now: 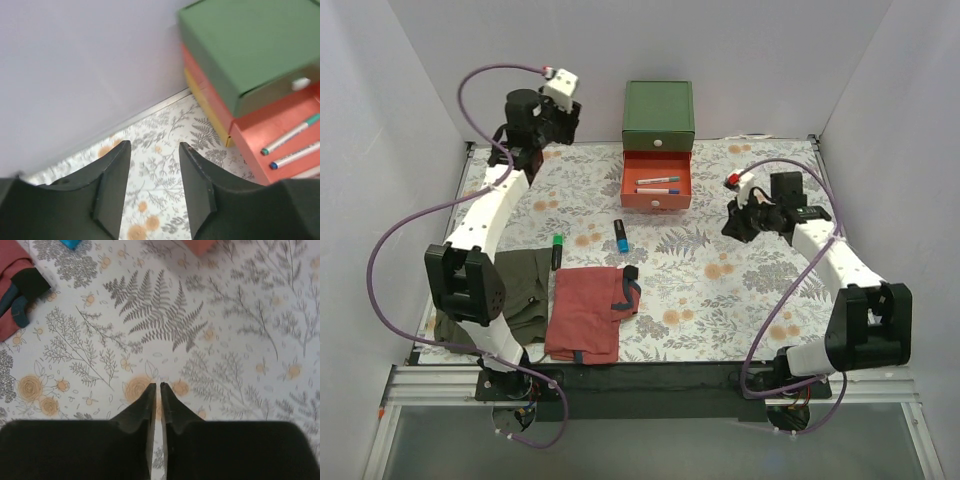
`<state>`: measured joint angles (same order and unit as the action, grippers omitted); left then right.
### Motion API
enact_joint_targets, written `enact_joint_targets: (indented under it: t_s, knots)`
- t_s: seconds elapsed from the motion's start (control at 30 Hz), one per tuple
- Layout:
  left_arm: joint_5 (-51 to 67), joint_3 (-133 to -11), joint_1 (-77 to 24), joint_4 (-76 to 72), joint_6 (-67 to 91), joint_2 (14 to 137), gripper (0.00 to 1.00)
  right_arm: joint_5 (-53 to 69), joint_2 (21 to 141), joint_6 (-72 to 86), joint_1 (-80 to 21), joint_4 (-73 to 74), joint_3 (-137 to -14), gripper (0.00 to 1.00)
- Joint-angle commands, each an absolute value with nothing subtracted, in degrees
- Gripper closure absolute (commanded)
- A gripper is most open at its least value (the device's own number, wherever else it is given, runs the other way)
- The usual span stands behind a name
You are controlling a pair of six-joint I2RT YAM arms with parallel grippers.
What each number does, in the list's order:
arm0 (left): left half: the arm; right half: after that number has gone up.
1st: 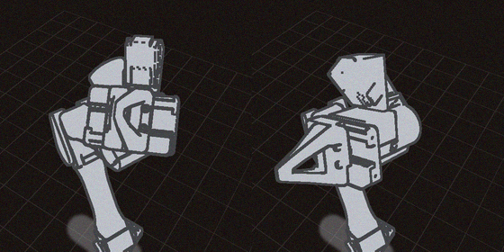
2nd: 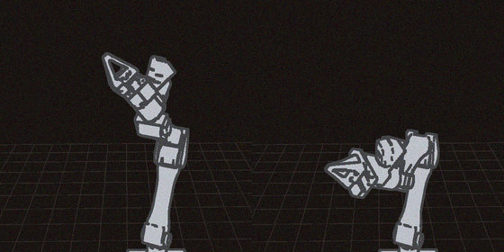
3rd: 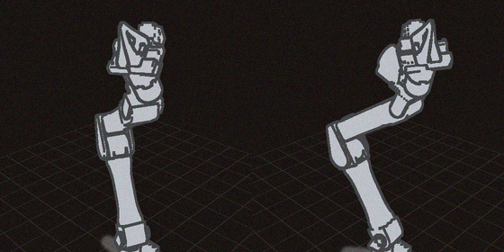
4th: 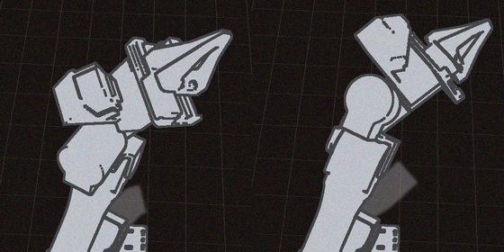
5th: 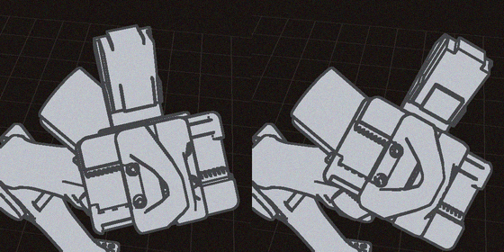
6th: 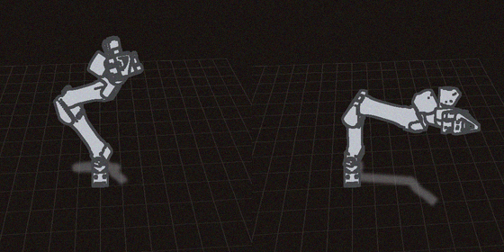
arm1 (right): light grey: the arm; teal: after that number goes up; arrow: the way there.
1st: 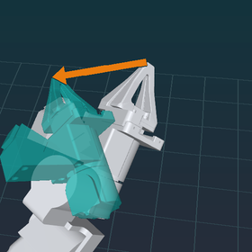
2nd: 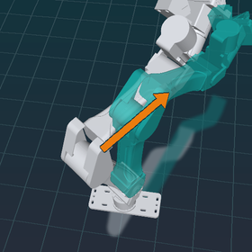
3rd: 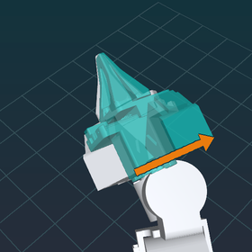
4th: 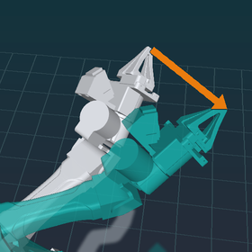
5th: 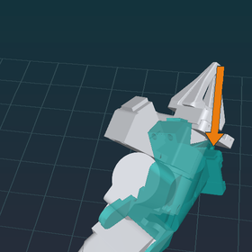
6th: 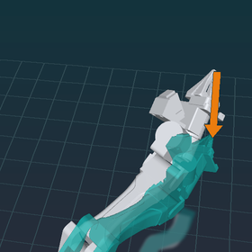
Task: Sort the stationery into containers
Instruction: Close the drawer in the storage box.
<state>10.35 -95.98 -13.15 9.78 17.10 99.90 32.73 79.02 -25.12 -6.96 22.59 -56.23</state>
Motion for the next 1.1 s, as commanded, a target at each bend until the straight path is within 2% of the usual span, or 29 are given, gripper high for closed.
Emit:
enact_joint_targets:
  t_s: [0.0, 0.07, 0.1, 0.27, 0.47, 0.87, 1.07]
  knots:
    - [13.0, -93.9, -6.4, 17.9, 40.2, 100.0, 0.64, 37.6, 84.8, -26.5, -12.3, 18.7, -64.0, 0.95]
    - [18.2, -92.7, -3.2, 18.5, 45.8, 100.7, 0.94, 37.4, 88.5, -27.9, -14.9, 18.7, -66.5, 0.98]
    - [19.1, -92.0, -2.6, 18.3, 46.8, 100.7, 0.99, 37.2, 89.8, -28.2, -15.6, 18.7, -68.0, 0.98]
    - [24.3, -88.1, -1.8, 17.0, 50.7, 100.7, 1.0, 36.9, 98.6, -26.5, -18.5, 17.8, -77.9, 0.98]
    - [24.5, -87.6, -1.8, 16.4, 52.3, 101.7, 1.0, 33.9, 106.3, -26.1, -20.5, 17.8, -87.2, 0.98]
    - [26.3, -86.1, -1.3, 15.5, 53.6, 102.7, 1.0, 18.6, 113.1, -24.2, -23.0, 9.7, -93.8, 0.97]
    - [28.1, -86.7, -1.3, 14.9, 54.4, 104.1, 1.0, 15.6, 119.8, -22.2, -23.6, 7.6, -102.7, 0.95]
